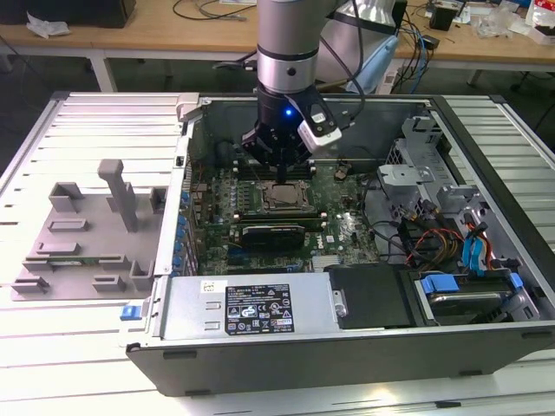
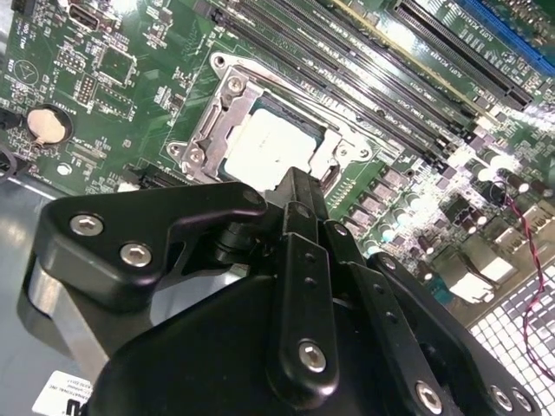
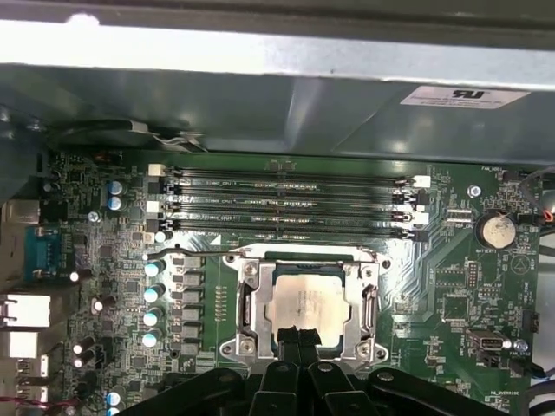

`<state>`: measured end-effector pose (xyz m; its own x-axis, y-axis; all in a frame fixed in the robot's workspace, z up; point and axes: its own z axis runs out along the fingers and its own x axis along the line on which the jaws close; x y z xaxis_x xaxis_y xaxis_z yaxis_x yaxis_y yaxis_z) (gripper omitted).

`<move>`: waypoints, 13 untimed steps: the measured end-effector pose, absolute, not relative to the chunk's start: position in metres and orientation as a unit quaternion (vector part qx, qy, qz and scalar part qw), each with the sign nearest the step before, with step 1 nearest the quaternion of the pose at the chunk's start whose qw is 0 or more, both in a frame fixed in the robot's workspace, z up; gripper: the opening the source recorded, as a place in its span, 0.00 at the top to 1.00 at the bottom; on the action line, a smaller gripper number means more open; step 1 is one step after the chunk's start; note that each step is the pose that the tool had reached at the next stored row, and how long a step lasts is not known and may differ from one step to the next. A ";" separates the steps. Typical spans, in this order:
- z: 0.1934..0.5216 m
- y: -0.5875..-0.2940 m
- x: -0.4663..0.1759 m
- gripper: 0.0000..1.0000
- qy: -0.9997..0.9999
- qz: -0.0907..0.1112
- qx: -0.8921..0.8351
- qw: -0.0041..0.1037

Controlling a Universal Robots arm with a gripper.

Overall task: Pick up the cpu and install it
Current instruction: 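Install the first cpu locking lever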

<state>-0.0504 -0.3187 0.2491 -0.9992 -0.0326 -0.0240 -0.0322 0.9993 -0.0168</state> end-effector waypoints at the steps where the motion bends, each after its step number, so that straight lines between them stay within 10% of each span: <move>1: 0.250 -0.319 -0.050 0.89 1.000 -0.008 -0.016 0.012; 13: 0.250 -0.318 -0.059 0.89 1.000 -0.008 -0.016 0.012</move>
<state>-0.0587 -0.3180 0.2504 -0.9992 -0.0325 -0.0246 -0.0321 0.9993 -0.0168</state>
